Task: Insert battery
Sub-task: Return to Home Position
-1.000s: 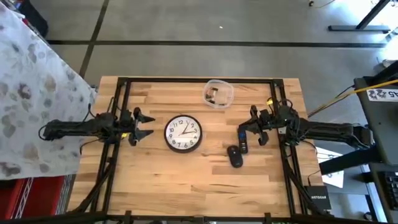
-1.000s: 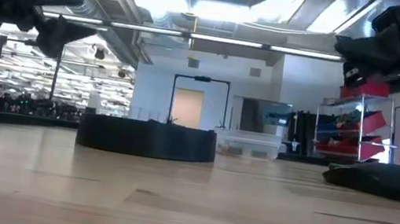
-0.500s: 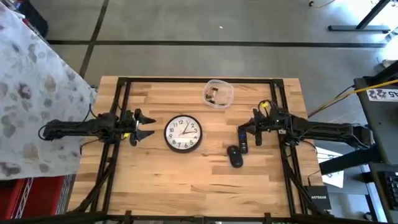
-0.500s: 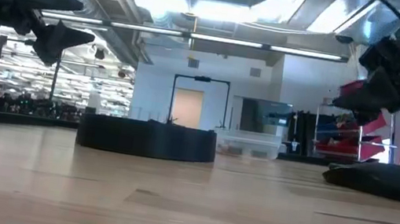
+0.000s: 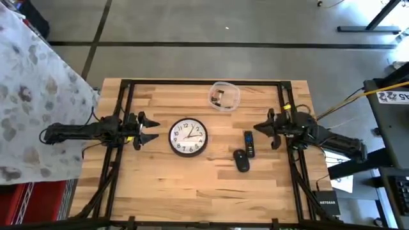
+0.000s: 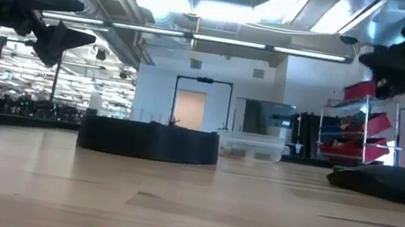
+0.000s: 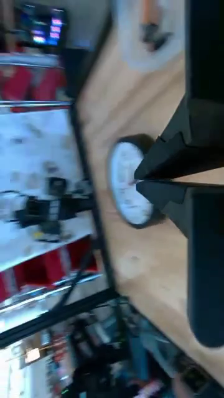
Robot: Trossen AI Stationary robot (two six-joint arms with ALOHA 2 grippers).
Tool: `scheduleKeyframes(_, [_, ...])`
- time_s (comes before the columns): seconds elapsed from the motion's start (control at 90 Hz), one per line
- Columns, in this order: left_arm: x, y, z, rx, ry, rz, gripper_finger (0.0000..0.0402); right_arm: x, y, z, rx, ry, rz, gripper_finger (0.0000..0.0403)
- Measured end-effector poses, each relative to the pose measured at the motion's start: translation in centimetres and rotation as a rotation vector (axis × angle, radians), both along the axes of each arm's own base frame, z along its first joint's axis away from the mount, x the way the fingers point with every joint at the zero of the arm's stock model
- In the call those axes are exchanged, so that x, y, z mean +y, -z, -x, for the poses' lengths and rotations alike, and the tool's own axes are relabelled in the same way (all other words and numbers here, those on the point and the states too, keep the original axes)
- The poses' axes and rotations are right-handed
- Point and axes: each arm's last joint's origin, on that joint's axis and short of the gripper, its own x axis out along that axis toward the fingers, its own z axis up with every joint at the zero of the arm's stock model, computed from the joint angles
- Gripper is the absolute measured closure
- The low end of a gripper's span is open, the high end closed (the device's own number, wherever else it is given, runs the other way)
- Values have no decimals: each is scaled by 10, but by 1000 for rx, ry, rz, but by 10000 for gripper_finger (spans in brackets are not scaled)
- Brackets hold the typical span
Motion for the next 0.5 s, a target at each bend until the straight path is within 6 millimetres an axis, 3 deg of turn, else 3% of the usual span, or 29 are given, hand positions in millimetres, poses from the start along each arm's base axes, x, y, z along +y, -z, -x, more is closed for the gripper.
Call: scheduleKeyframes(0.5, [0, 0, 0, 4, 10, 0, 105, -1, 7, -2, -14, 24, 6, 402])
